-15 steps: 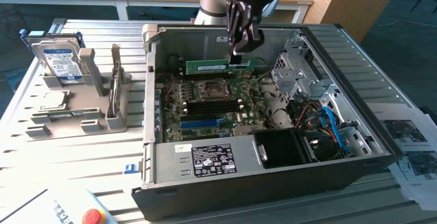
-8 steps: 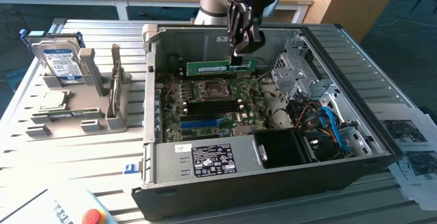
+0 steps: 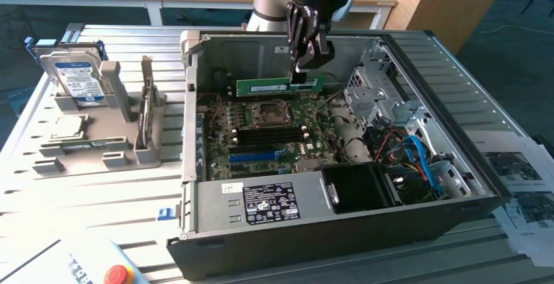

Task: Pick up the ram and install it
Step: 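Pick up the ram and move it above insertion slot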

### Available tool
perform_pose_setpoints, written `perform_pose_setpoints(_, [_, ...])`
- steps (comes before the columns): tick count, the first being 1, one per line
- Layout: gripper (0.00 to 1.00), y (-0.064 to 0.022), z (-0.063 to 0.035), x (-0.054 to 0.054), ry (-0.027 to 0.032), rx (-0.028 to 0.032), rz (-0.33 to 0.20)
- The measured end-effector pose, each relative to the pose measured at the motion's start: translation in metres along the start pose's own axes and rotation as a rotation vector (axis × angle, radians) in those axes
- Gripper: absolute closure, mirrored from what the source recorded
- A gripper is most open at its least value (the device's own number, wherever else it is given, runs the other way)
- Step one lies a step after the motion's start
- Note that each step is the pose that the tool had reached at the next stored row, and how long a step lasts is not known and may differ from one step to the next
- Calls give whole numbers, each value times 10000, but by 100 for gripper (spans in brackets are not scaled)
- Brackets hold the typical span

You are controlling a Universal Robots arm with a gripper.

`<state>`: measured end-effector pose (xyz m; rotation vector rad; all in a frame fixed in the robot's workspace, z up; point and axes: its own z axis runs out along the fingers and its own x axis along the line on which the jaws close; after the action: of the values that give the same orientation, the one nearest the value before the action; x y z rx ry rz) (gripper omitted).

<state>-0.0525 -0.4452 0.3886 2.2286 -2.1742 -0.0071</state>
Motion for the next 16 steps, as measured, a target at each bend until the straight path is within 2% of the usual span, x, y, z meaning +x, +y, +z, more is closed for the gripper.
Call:
perform_pose_setpoints(5, [88, -3, 34, -49, -1, 0, 11])
perform_pose_setpoints(11, [88, -2, 36, -59, -1, 0, 14])
perform_pose_setpoints(16, [88, -9, 41, -154, -1, 0, 12])
